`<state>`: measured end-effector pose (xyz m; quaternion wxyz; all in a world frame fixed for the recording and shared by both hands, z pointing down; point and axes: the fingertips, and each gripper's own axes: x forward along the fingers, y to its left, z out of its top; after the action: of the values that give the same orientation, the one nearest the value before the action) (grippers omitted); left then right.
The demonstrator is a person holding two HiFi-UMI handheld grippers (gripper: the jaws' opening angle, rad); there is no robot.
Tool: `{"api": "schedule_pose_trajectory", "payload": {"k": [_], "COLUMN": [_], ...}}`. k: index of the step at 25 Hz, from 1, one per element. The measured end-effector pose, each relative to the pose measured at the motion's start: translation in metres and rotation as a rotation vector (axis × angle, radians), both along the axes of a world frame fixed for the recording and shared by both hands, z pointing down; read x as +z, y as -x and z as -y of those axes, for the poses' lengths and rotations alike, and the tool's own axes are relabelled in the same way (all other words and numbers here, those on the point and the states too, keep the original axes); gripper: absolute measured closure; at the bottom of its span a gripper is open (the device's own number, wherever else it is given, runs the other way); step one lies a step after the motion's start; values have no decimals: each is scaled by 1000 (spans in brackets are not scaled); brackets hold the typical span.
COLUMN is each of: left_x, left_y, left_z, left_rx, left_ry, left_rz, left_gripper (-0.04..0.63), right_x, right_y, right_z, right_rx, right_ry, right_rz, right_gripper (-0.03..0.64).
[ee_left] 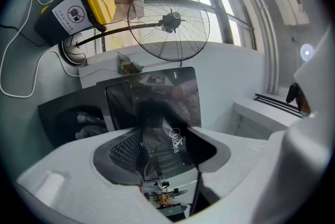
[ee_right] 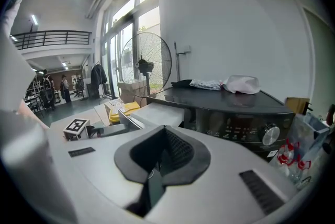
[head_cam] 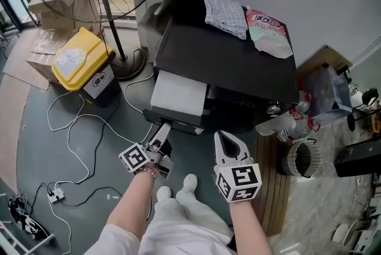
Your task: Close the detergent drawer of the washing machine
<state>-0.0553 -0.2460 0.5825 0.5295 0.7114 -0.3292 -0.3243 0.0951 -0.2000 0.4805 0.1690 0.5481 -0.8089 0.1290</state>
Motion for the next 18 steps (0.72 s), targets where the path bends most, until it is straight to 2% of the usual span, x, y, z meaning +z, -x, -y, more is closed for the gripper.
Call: {"api": "schedule_pose_trajectory", "payload": {"k": [13, 18], "left_x": [-3, -6], "left_y": [-8, -11], "left_z": [34, 47], "left_rx": [-4, -9], "left_ry": [8, 8], "left_rz": [13, -13], "left_gripper": [333, 333], "right_x": [0, 1], "right_y": [-4, -2], "right_z": [25, 30], "right_rx": [6, 3], "right_ry": [-6, -8], "right_rz": [-9, -9], "right_gripper": [617, 617]}}
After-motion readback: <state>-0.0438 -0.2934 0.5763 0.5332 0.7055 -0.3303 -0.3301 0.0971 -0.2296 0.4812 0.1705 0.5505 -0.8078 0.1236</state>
